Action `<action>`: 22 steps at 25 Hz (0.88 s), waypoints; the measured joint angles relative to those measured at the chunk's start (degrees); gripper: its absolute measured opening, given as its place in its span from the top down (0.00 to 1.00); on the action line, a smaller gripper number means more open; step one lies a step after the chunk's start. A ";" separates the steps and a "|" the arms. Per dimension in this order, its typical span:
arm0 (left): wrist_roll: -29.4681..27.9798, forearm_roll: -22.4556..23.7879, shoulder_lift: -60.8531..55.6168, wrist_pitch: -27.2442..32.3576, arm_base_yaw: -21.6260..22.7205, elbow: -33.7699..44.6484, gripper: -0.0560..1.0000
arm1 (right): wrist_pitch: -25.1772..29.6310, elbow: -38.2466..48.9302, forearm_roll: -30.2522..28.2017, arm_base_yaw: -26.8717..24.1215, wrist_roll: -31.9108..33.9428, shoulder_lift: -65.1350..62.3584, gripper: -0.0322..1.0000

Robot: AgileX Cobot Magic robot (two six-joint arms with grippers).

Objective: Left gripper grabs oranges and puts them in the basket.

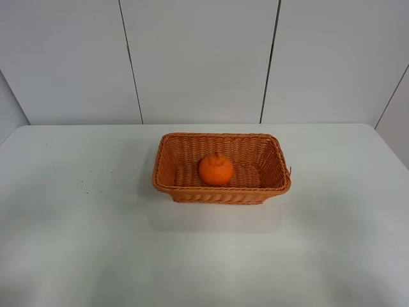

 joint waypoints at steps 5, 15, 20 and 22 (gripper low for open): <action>-0.88 0.04 0.00 1.77 0.00 0.06 0.07 | 0.00 0.00 0.00 0.00 0.00 0.00 0.30; -1.26 -0.01 -0.24 5.51 0.00 1.51 0.07 | 0.00 0.00 0.00 0.00 0.00 0.00 0.30; -1.26 -0.34 -4.47 5.51 0.00 1.51 0.07 | 0.00 0.00 0.00 0.00 0.00 0.00 0.30; -1.26 -0.34 -8.15 5.51 0.00 1.51 0.07 | 0.00 0.00 0.00 0.00 0.00 0.00 0.30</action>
